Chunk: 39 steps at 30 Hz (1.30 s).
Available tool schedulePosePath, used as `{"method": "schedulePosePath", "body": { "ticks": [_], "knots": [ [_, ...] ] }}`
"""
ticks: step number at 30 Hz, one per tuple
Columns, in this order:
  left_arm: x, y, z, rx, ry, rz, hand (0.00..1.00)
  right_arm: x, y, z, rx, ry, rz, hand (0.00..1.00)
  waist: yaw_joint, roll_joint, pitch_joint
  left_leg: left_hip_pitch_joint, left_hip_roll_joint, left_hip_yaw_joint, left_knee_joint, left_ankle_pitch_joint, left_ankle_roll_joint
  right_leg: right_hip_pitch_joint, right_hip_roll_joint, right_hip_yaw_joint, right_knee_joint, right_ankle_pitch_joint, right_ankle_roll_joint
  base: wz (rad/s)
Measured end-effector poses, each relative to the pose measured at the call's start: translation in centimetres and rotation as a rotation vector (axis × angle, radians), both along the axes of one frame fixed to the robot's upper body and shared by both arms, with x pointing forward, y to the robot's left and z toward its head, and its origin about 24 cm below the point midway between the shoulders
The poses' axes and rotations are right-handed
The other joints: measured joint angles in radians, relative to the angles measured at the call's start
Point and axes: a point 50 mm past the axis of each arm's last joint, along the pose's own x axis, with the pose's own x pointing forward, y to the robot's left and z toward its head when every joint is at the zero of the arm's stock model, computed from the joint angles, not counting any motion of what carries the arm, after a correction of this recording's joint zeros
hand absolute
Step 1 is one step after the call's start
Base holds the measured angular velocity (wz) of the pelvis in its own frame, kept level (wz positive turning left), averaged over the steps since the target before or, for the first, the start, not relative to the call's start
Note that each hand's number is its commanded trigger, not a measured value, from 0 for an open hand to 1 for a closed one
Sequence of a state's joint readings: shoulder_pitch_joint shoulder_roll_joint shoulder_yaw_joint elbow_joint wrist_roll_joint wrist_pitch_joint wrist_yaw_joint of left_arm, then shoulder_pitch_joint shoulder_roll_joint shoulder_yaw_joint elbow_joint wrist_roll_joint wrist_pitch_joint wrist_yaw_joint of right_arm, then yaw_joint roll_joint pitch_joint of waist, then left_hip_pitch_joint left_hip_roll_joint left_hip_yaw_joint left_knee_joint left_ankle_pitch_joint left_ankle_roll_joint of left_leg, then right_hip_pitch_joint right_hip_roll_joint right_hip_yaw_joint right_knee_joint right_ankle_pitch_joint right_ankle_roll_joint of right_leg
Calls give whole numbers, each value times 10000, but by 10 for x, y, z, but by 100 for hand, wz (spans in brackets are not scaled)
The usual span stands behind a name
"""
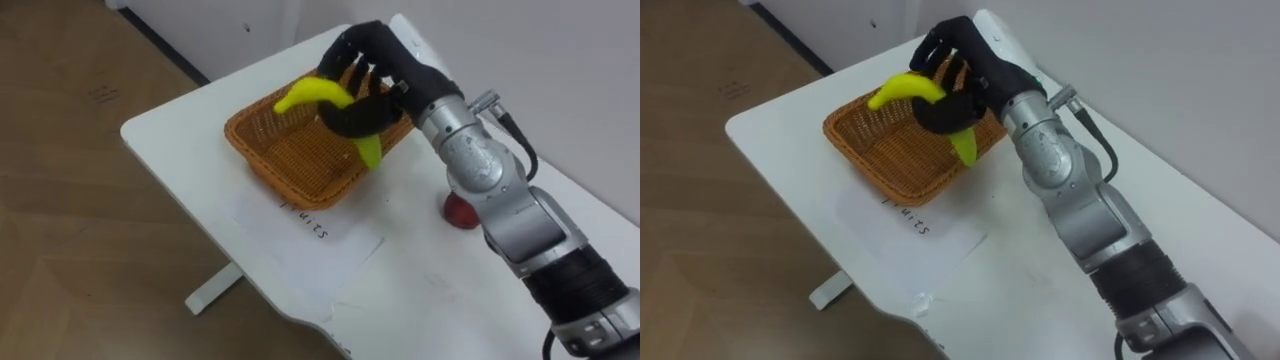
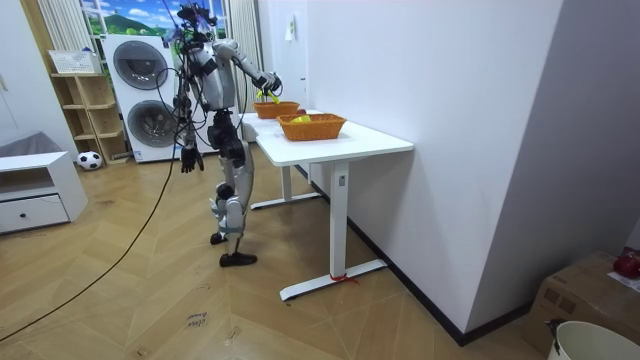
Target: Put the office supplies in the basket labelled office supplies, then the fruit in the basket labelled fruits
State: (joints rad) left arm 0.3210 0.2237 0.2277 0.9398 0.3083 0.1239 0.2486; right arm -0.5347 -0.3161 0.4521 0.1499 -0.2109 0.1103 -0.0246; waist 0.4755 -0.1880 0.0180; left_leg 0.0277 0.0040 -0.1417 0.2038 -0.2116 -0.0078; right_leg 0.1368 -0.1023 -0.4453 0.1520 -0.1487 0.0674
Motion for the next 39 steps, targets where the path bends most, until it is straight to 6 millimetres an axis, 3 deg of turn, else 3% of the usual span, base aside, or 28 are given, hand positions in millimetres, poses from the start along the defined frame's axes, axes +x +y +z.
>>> {"method": "schedulePosePath", "body": {
  "ticks": [11, 39],
  "knots": [
    [4, 1, 2, 109, -216, -63, 0, 1, -1, -1, -25, 47, -42, 0, -4, -127, 58, -17, 0, 10, -51, -2, 1, -1, 0, -44, 0, 0, 0, 0],
    [5, 2, 2, 118, -298, -79, 0, 3, -8, -4, 200, 263, -72, 0, -113, -106, 54, 22, 4, 90, 12, -2, 2, -1, -6, 53, -19, 0, 0, 0]
  ]
}}
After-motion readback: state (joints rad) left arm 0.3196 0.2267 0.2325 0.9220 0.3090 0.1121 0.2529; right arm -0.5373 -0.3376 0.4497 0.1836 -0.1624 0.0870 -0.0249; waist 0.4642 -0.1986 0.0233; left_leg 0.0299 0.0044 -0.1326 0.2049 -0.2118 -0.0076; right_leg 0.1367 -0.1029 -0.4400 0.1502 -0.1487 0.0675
